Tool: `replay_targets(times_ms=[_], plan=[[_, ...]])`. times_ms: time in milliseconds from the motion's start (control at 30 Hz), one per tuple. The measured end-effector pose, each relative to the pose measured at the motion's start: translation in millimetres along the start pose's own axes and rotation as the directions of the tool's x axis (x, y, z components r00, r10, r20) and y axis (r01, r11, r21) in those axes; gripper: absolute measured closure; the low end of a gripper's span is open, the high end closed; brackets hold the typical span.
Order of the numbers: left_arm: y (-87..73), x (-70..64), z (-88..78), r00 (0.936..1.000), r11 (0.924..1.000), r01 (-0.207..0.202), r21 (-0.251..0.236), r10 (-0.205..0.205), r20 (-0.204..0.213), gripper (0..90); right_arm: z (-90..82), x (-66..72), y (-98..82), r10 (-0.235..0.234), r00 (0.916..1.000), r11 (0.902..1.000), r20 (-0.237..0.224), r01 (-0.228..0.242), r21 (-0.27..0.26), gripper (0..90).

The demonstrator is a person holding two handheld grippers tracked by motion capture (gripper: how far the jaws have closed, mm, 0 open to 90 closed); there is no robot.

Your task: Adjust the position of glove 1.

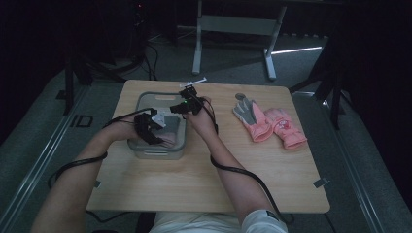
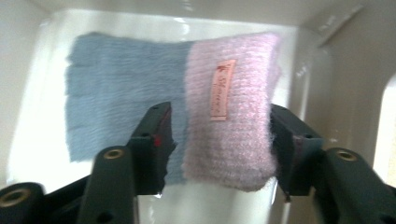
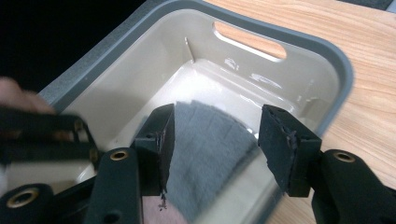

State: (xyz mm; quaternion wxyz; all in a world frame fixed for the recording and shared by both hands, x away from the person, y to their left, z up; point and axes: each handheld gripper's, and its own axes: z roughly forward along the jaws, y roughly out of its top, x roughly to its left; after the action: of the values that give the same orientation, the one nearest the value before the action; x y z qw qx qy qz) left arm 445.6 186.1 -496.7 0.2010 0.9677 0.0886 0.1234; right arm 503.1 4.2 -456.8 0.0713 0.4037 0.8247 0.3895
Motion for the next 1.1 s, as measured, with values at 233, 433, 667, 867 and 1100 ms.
replay_targets(times_ms=[233,433,667,867,1100], plan=[[7.1,-4.1,-23.0,0.9961,0.9987,0.049,-0.015,-0.050,-0.073,35.4,-27.3,-4.3,-10.2,-0.022,0.9994,0.9995,-0.028,0.022,-0.023,46.9],[13.2,-9.2,-31.2,0.9895,0.9925,0.109,-0.055,-0.114,-0.089,34.8,-45.5,-6.7,-20.9,-0.039,0.9986,0.9982,-0.036,0.038,-0.046,49.4],[38.5,-16.3,-35.1,0.9817,0.9756,0.161,-0.149,-0.174,-0.078,34.5,-67.8,-21.9,-40.0,-0.062,0.9978,0.9967,-0.025,0.061,-0.054,51.5],[68.2,-29.8,-33.8,0.9863,0.9751,0.135,-0.176,-0.149,-0.070,35.2,-85.4,-36.4,-54.6,-0.110,0.9940,0.9908,-0.001,0.109,-0.081,53.0],[100.9,-47.1,-20.5,0.9886,0.9771,0.124,-0.173,-0.137,-0.063,35.0,-104.6,-59.5,-70.5,-0.127,0.9917,0.9883,0.024,0.128,-0.083,55.4]])
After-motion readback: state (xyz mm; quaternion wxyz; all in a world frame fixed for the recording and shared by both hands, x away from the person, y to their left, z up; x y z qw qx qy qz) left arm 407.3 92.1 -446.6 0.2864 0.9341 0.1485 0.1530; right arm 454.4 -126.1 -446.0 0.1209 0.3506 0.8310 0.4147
